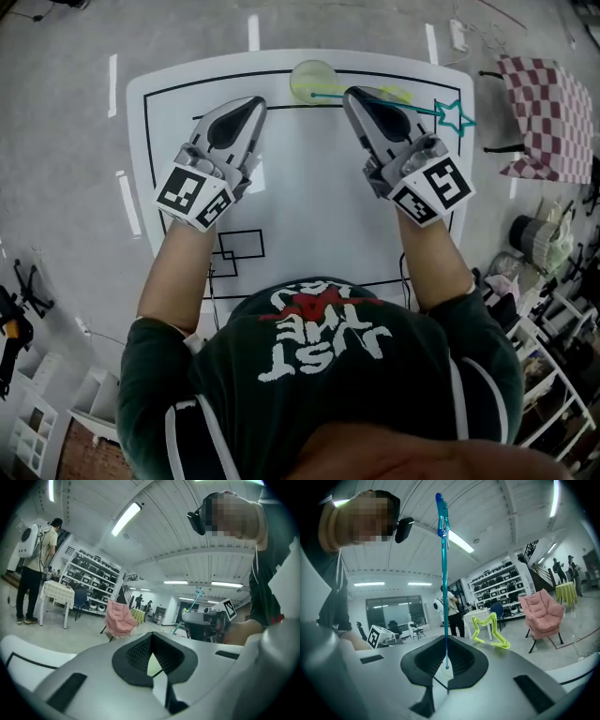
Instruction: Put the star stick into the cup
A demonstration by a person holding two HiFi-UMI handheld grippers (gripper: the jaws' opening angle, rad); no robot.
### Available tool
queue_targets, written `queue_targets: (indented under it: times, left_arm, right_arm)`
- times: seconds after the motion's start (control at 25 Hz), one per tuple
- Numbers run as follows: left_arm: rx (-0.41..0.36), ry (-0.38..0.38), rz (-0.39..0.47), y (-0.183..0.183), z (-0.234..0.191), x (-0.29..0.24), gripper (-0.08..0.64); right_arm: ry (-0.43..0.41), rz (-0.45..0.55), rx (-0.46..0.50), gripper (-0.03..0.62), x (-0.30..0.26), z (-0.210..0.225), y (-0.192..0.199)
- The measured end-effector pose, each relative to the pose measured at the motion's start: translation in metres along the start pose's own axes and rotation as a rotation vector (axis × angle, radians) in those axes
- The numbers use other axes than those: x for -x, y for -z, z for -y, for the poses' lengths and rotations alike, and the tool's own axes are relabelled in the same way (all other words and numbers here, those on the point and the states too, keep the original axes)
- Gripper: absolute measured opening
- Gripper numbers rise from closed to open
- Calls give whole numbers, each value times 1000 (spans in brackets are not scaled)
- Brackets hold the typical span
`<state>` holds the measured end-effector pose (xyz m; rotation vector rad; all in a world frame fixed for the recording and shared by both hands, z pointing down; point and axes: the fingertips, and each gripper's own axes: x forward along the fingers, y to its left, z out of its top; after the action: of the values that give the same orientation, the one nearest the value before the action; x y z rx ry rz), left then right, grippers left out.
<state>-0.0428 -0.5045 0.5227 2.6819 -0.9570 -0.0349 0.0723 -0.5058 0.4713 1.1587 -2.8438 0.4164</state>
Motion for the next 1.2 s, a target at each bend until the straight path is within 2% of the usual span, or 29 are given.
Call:
queue_targets:
  times: [0.12,0.36,1.04,1.2]
  left_arm:
    - [-10,-1,-3,10,-3,-7,-5]
    - [-37,12,-11,22,-3,-16,-5]
    - [-58,35,-18,36,-3,-24,-5]
    - [-58,37,-19,38,-2,-22,-5]
  right_arm:
    - [6,-5,8,41,-5,2,10]
    - [-8,-17,82,41,-14,-3,24]
    - [-20,-73,154,41,-27,-7,42]
    - [-17,-86,144,41,-29,-12,44]
